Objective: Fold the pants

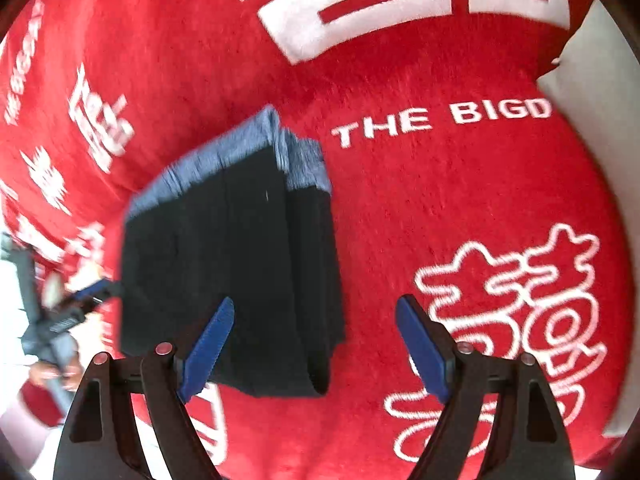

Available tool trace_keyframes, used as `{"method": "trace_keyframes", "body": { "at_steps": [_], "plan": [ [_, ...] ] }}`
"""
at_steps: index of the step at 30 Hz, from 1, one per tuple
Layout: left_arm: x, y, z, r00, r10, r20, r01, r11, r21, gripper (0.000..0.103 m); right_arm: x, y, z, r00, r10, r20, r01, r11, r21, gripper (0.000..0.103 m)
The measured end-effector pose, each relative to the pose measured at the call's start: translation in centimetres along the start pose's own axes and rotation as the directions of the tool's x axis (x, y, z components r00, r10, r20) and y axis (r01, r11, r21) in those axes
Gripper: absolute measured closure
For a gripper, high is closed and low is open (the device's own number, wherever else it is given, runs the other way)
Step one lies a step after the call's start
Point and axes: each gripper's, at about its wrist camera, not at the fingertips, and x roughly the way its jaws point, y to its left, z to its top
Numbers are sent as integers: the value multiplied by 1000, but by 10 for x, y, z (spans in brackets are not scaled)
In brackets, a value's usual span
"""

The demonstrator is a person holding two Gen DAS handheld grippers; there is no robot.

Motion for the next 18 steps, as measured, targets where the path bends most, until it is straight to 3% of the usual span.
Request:
{"method": "trace_keyframes", "body": {
  "at_steps": [5, 11, 15, 18],
  "plan": [
    [25, 10, 9, 987, -140, -81, 141, 990, 9, 13, 22, -18, 21, 982, 167, -93, -164, 986, 39, 18],
    [46, 16, 20, 955, -274, -112, 274, 962, -16, 13, 60, -23, 26, 946, 268, -183, -268, 963, 28, 18],
    [53, 10, 23, 938, -323, -123, 322, 946, -34, 13, 70, -20, 36, 913, 358, -194, -357, 933, 42, 19],
    [61, 5, 25, 933, -336, -130, 333, 942, -46, 7, 79, -14, 42, 902, 366, -228, -366, 929, 45, 19]
  ]
}}
